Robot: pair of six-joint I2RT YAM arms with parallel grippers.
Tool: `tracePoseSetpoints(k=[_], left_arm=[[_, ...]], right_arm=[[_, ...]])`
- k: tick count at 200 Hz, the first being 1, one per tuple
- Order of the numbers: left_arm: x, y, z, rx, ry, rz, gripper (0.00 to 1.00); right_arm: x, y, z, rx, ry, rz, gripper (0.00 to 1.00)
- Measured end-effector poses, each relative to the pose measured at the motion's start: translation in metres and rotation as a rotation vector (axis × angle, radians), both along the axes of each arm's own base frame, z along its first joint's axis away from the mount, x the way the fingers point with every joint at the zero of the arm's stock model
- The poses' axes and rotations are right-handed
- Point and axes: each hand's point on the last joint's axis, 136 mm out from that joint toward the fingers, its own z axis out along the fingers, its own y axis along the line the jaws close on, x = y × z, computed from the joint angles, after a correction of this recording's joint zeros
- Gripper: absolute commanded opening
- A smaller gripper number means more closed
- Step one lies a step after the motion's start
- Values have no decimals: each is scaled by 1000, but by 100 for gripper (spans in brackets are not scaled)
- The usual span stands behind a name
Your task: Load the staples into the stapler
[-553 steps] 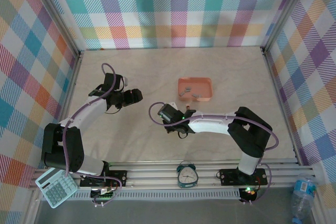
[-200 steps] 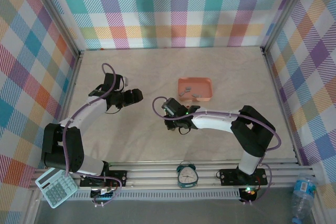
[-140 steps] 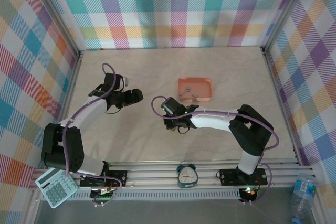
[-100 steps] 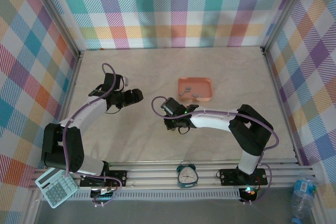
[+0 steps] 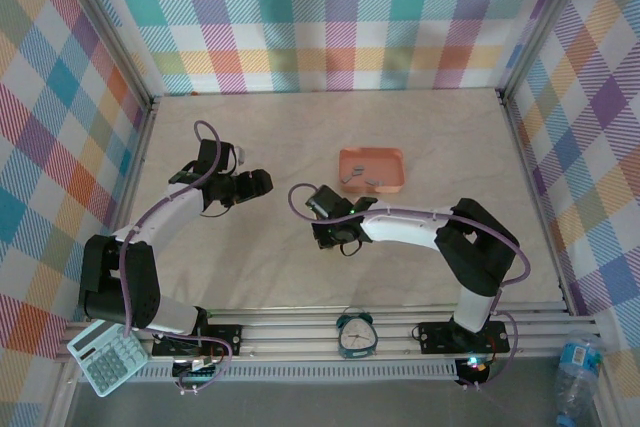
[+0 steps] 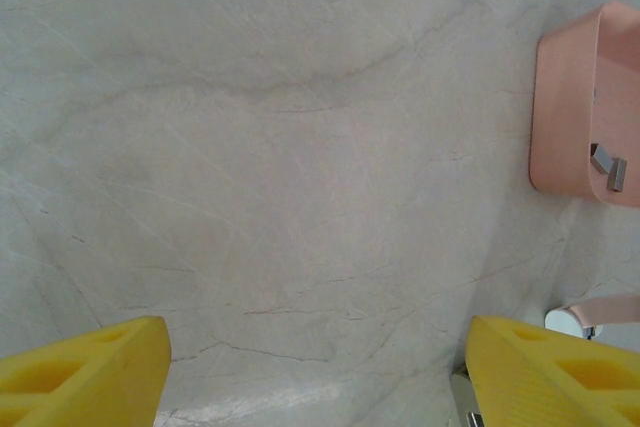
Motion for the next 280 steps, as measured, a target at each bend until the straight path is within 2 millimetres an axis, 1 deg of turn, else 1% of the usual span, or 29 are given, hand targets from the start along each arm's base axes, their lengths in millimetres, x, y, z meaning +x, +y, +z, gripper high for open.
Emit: tracePoseSetpoints(k=[33, 49, 62, 73, 82, 96, 109, 123, 137, 149, 164, 174, 196, 211, 223, 250, 266, 280], left_arm=[[2, -3, 3, -18, -16, -11, 77], [2, -6, 4, -31, -17, -21, 77], [1, -10, 6, -48, -18, -36, 77], [1, -17, 9, -69, -26, -59, 77], [1, -21, 11, -79, -34, -77, 77], [-1, -32, 16, -86, -48, -127, 76], [-2, -49, 25, -93, -77, -207, 71], [-5, -71, 38, -104, -131, -335, 68], [-8, -91, 51, -99, -181, -483, 66], [-10, -107, 60, -87, -220, -613, 62], [-18, -125, 62, -43, -268, -790, 60], [-28, -134, 58, 1, -305, -925, 59], [-52, -139, 46, 65, -371, -1171, 57], [-59, -138, 42, 103, -421, -1327, 56], [-57, -140, 42, 127, -468, -1434, 55], [-42, -150, 39, 204, -584, -1671, 56], [-32, -154, 25, 287, -609, -1792, 56], [-29, -160, 10, 341, -610, -1890, 56]], right_arm=[[2, 2, 10, 19, -17, 4, 19], [3, 1, 23, 48, -34, -5, 24], [0, -1, 35, 85, -37, -8, 27], [-4, -4, 42, 118, -27, -12, 30], [-9, -7, 47, 144, -13, -15, 34], [-16, -11, 50, 170, 18, -23, 37], [-22, -16, 48, 180, 50, -29, 37], [-28, -23, 44, 192, 82, -39, 38], [-36, -33, 38, 206, 120, -53, 39], [-38, -42, 35, 224, 145, -68, 39], [-40, -48, 35, 251, 173, -76, 40], [-39, -50, 37, 269, 181, -81, 40], [-39, -49, 44, 315, 180, -69, 40], [-41, -53, 47, 339, 177, -68, 40], [-43, -58, 48, 352, 174, -68, 40], [-41, -69, 51, 372, 151, -83, 40], [-39, -74, 54, 385, 134, -91, 40], [-38, -78, 55, 393, 118, -93, 40]])
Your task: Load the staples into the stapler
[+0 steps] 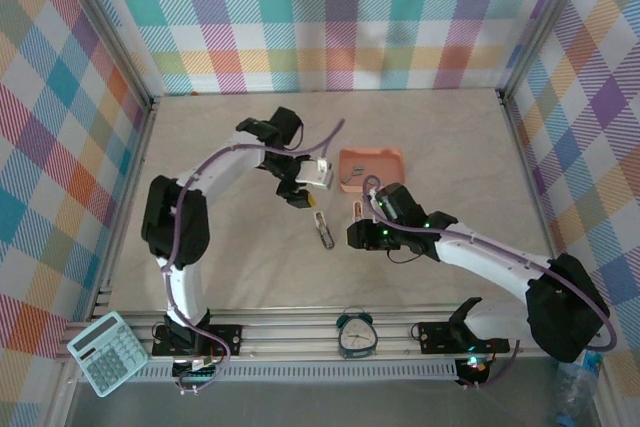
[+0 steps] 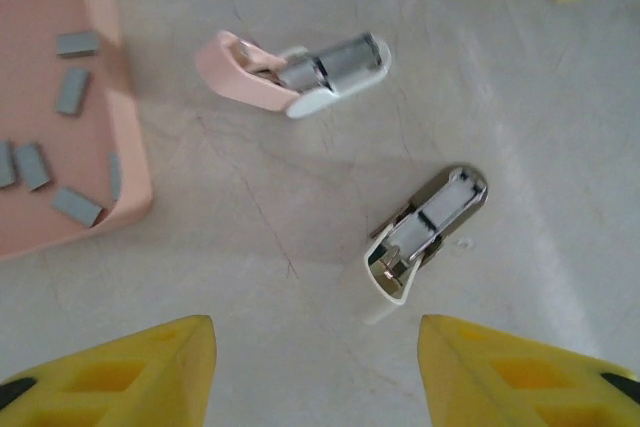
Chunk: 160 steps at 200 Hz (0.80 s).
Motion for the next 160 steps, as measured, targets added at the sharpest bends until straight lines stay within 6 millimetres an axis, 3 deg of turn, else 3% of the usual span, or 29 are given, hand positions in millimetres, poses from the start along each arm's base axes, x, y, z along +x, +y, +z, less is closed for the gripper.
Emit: tracePoseSetpoints(k=[41, 160], left_arm=[[-1, -6, -35, 116, -73, -185, 55], [-10, -3, -54, 195, -145, -344, 49]], right_arm=[[0, -8, 4, 10, -33, -5, 40], [-3, -20, 3, 34, -62, -12, 41]])
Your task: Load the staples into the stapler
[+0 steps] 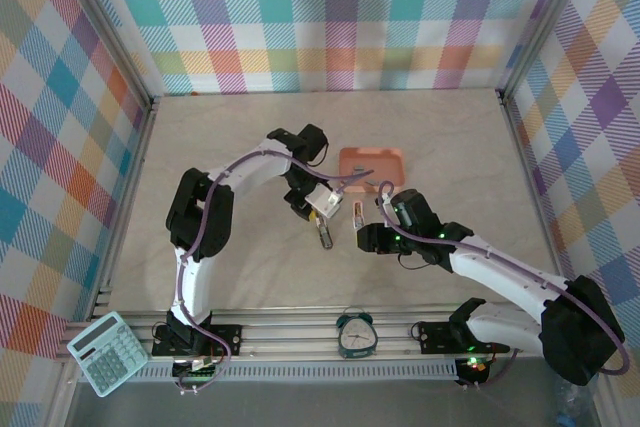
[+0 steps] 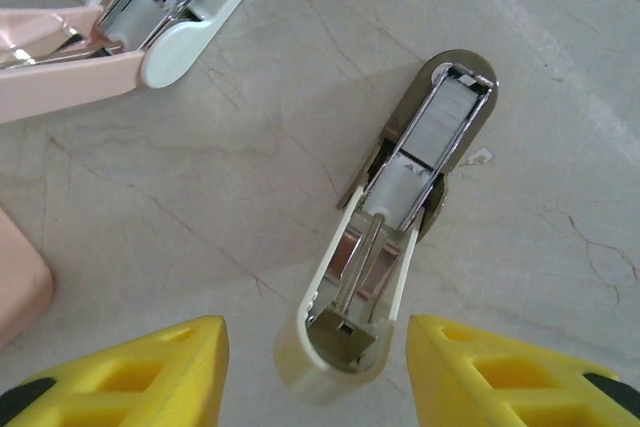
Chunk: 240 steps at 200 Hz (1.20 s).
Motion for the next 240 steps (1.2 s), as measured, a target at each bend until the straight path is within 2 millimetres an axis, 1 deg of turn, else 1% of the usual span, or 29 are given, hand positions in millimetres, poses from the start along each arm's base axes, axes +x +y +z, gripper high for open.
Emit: tracePoseSetpoints(k=[32, 58, 82, 104, 135, 168, 200, 240], left_arm=[[-9, 1, -7, 15, 22, -9, 47], [-19, 7, -18, 44, 54, -6, 46], [-27, 14, -23, 70, 70, 6, 46], [-30, 19, -20, 79, 70, 24, 46], [-35, 23, -12, 80, 62, 58, 46], [-39, 28, -13, 97, 73, 111, 48], [-35, 26, -13, 95, 75, 172, 50], [-37, 22, -11, 80, 121, 254, 53]], right_arm=[[0, 2, 0, 13, -2, 8, 41], [0, 5, 1, 24, -1, 15, 41], [-1, 7, -1, 34, 14, 23, 41], [-3, 10, -4, 39, 34, 30, 41], [-7, 13, -15, 36, 96, 37, 41], [-8, 17, -23, 32, 153, 42, 42], [-4, 25, -24, 47, 194, 32, 41], [4, 33, -21, 56, 214, 19, 42]])
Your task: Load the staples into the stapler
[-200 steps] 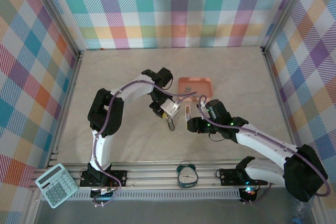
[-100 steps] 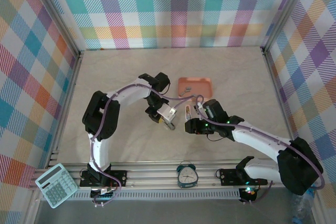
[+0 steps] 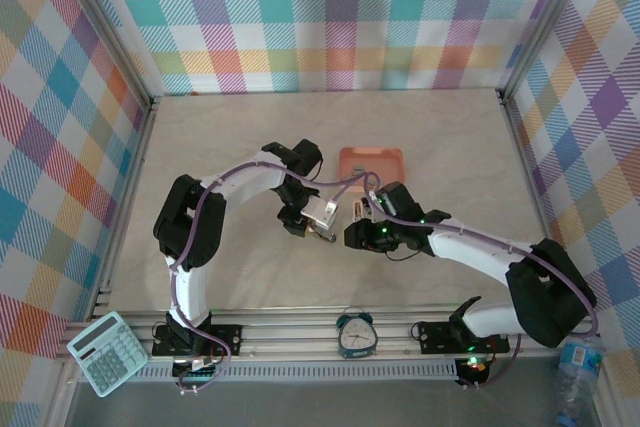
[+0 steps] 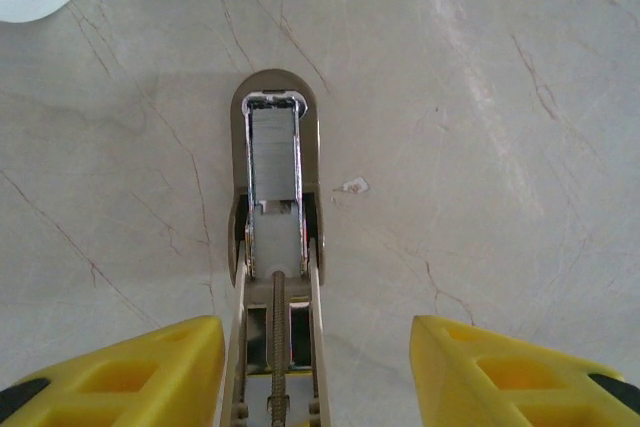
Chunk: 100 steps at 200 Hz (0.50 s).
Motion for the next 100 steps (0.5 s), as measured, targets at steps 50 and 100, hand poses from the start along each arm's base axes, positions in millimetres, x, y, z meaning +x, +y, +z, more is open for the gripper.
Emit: tracePoseSetpoints(k=[50, 100], left_arm=[[7, 0, 19, -94, 11, 95, 55], [11, 14, 31, -161, -12, 158, 56]], right_arm=[[5, 2, 1, -7, 16, -17, 42], [10, -9, 10, -25, 14, -56, 42]])
